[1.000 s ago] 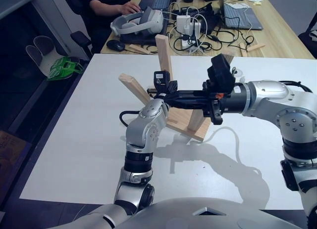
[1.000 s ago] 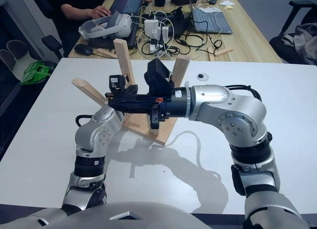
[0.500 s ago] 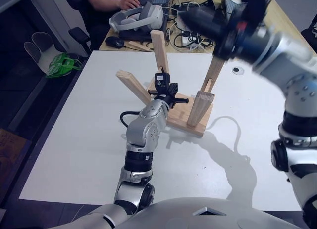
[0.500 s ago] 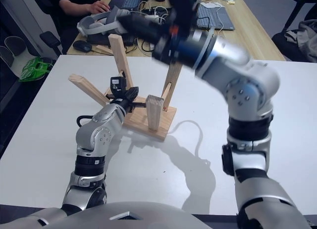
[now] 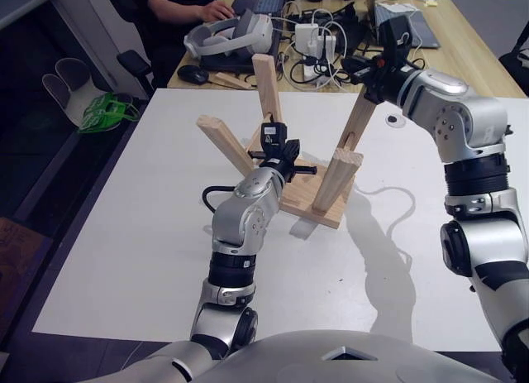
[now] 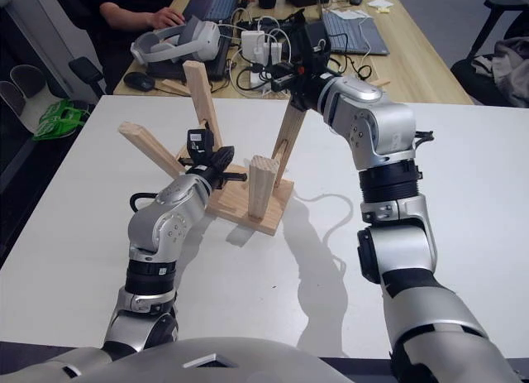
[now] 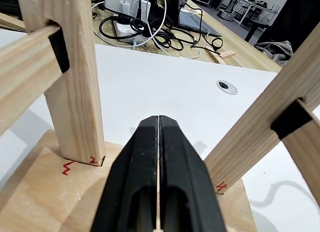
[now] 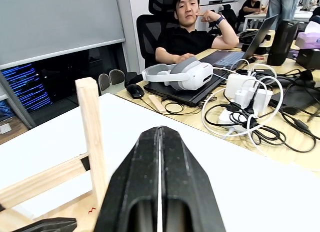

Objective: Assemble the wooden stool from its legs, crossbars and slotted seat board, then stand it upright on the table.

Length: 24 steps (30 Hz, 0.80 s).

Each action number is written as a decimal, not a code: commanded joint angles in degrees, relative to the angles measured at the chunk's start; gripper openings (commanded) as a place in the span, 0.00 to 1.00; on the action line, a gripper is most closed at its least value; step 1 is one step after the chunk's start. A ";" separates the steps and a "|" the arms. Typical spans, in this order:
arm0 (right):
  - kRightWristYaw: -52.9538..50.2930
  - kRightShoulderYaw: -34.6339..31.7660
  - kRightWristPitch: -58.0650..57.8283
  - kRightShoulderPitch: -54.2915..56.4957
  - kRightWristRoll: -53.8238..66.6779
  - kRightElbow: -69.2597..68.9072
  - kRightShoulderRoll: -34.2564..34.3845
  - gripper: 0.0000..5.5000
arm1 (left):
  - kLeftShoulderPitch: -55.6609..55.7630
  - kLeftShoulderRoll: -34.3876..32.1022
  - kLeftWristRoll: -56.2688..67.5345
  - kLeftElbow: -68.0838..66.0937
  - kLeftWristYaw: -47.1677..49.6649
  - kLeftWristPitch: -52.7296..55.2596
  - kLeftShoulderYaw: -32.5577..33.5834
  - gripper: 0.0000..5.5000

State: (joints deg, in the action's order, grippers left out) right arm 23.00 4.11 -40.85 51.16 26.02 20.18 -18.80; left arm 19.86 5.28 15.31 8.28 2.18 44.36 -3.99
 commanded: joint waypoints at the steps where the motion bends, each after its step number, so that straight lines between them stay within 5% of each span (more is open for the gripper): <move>1: -1.05 -0.95 -3.55 -7.67 -1.09 4.92 3.01 0.00 | -0.17 0.59 -0.31 0.46 0.29 1.29 0.27 0.01; 6: 0.73 -3.02 4.55 -7.66 -1.25 -4.50 4.23 0.00 | -0.17 0.29 -0.52 0.69 -0.48 0.33 -0.28 0.01; 12: -1.63 -1.43 23.74 -8.01 -10.80 -21.74 4.01 0.00 | 2.21 0.32 -1.89 7.14 -5.02 -13.97 -3.08 0.01; 17: -6.25 -0.85 33.57 -7.13 -20.03 -25.29 4.29 0.00 | 10.50 -0.42 -8.23 7.92 1.89 -23.87 1.85 0.01; 24: -11.66 -6.21 32.93 -11.34 -22.91 -24.86 2.94 0.00 | 27.10 -17.76 -20.10 -0.45 10.37 -27.76 15.28 0.01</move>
State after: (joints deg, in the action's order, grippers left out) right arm 12.55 0.57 -6.19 42.36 3.16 -4.38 -14.40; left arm 41.16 -6.65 -3.54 12.25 12.02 15.69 6.97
